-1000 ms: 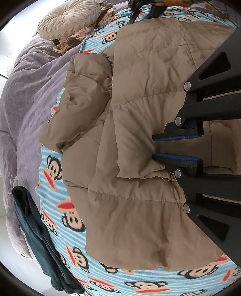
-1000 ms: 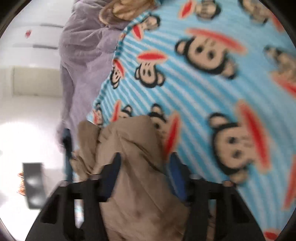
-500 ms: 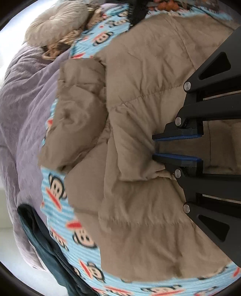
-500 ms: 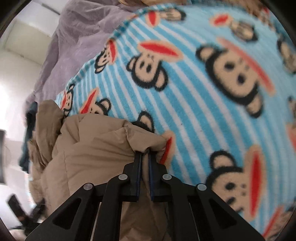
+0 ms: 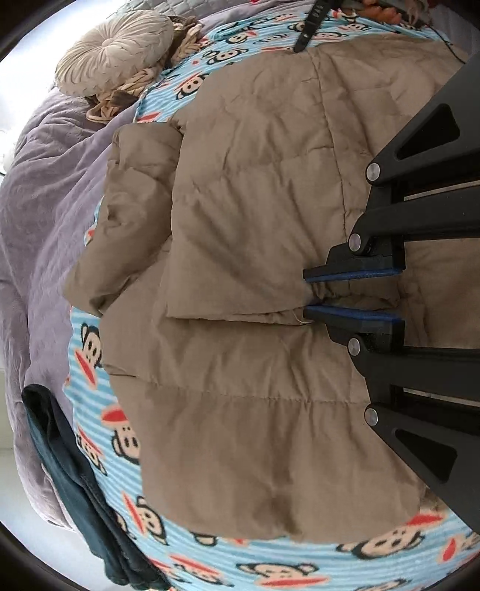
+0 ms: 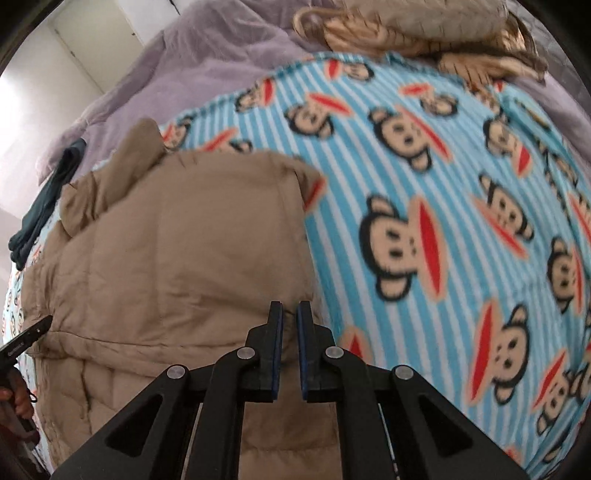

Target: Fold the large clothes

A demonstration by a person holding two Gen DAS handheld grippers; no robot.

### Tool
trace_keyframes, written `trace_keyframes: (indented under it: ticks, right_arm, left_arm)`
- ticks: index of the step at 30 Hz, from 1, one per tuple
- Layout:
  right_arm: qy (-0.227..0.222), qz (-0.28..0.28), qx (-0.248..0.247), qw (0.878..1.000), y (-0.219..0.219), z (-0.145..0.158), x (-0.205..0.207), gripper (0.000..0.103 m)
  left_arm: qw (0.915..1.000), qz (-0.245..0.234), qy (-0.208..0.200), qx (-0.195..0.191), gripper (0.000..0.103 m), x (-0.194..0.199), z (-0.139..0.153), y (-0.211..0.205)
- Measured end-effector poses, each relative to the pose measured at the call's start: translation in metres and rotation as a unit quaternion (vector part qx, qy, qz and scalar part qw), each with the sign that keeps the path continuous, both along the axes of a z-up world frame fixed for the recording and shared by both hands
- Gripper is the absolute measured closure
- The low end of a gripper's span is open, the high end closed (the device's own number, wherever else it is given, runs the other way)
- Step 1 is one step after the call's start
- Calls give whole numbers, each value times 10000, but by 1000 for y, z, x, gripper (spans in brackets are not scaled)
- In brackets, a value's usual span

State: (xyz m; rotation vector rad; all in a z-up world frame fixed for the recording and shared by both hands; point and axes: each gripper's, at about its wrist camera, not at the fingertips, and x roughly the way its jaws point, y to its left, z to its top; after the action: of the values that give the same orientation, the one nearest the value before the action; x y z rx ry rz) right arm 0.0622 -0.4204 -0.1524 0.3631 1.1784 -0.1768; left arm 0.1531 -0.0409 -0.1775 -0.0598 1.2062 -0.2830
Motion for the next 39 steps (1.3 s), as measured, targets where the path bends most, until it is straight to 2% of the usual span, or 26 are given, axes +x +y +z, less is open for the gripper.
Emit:
trace_keyframes:
  ticks: [4, 8, 11, 13, 15, 17, 25, 26, 27, 28, 29, 37, 39]
  right_arm:
    - [100, -132, 152, 9997, -2, -8, -6, 92]
    - [104, -205, 57, 9997, 1, 9, -12, 92]
    - [81, -256, 56, 9996, 1, 24, -23, 92]
    - [87, -298, 113, 9995, 3, 31, -29, 88]
    - [118, -329, 174, 9992, 5, 35, -37, 78]
    - [147, -305, 198, 9992, 12, 40, -45, 74]
    - [275, -129, 305, 9991, 43, 51, -75, 65]
    - [284, -113, 319, 9990, 45, 52, -78, 63]
    - [299, -93, 341, 9989, 49, 53, -82, 61]
    - [313, -83, 357, 9988, 52, 54, -86, 60]
    - [322, -75, 374, 9988, 55, 55, -90, 59]
    - [386, -27, 423, 9984, 72, 63, -114, 54]
    - [388, -19, 441, 9983, 76, 66, -118, 48]
  left_arm:
    - [9999, 65, 65, 104, 88, 1, 5, -2]
    - [9994, 138, 63, 305, 88, -5, 20, -2]
    - [9993, 218, 89, 306, 88, -15, 30, 2]
    - [9991, 250, 133, 300, 88, -23, 36, 4]
    - [9990, 251, 166, 323, 88, -31, 41, 6]
    - [9990, 229, 206, 330, 88, -41, 45, 7]
    - [9988, 217, 287, 320, 87, -82, 56, 18]
    - [9988, 212, 289, 336, 57, -87, 56, 20]
    - [9987, 243, 271, 364, 8, -92, 58, 22]
    - [9986, 315, 168, 389, 0, -97, 61, 25]
    - [9986, 354, -11, 392, 0, -105, 67, 27]
    - [9984, 327, 246, 381, 0, -133, 73, 40]
    - [9982, 324, 255, 433, 0, -141, 75, 42]
